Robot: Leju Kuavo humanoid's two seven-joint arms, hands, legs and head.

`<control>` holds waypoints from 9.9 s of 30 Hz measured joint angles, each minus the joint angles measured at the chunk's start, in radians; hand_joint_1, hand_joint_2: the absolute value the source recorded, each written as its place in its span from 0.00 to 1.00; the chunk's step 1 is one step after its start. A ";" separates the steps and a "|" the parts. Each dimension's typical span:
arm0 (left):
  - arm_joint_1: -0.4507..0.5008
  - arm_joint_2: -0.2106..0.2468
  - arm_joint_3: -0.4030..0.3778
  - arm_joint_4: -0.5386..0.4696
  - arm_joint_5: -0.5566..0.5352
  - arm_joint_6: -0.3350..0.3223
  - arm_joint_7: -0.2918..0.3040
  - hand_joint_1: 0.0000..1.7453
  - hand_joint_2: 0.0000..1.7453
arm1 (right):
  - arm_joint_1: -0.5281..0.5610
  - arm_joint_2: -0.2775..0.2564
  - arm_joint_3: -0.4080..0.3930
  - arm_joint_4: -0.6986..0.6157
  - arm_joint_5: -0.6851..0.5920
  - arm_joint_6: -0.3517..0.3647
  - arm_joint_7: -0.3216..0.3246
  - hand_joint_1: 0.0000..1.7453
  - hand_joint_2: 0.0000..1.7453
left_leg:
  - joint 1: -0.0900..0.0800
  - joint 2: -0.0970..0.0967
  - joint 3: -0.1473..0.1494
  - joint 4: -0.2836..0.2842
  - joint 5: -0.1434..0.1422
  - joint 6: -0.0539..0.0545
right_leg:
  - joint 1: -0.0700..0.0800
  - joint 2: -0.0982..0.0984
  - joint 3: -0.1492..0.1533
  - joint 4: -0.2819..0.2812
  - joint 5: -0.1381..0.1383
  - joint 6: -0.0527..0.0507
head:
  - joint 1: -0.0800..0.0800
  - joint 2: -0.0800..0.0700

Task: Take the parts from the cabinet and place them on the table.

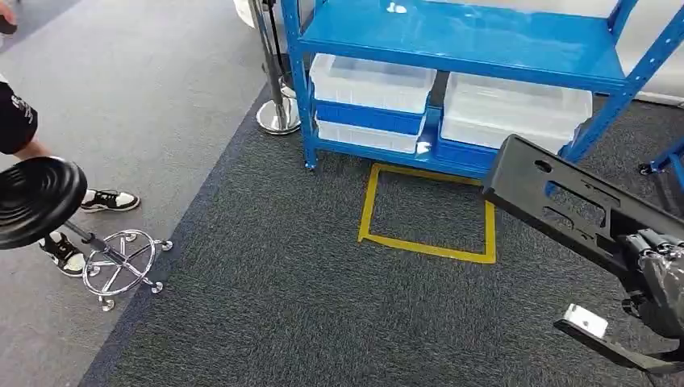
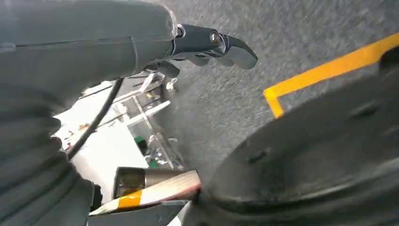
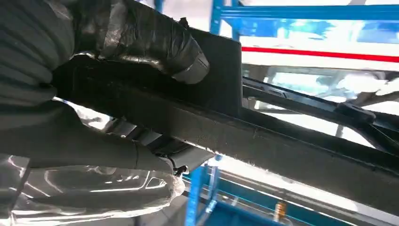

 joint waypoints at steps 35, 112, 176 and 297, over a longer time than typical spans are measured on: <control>-0.002 -0.007 -0.001 0.011 0.023 -0.003 -0.029 0.00 1.00 | -0.036 0.000 0.038 0.004 -0.031 -0.005 0.026 1.00 1.00 | -0.011 0.064 -0.018 0.048 -0.023 -0.024 | 0.016 -0.004 -0.024 -0.008 -0.015 -0.032 | 0.001 0.000; -0.004 -0.008 -0.119 0.015 0.064 -0.012 -0.145 0.00 1.00 | -0.135 0.005 0.057 -0.110 -0.019 0.055 0.065 1.00 1.00 | -0.008 -0.105 0.024 0.037 -0.055 -0.007 | 0.018 0.172 -0.067 -0.042 0.062 -0.022 | 0.007 0.000; -0.007 -0.019 -0.154 0.015 0.134 0.014 -0.133 0.00 1.00 | -0.041 -0.035 -0.080 -0.022 0.026 0.195 0.152 1.00 1.00 | -0.005 -0.063 0.015 -0.007 -0.010 0.020 | 0.032 0.071 -0.071 -0.007 0.014 -0.026 | 0.009 0.000; 0.011 -0.031 -0.227 0.015 0.230 -0.025 -0.150 0.00 0.00 | -0.205 0.189 0.200 0.076 -0.078 0.077 -0.004 0.00 0.00 | -0.009 -0.055 -0.022 0.018 0.007 0.021 | 0.028 0.059 -0.030 -0.042 0.027 -0.016 | 0.008 0.000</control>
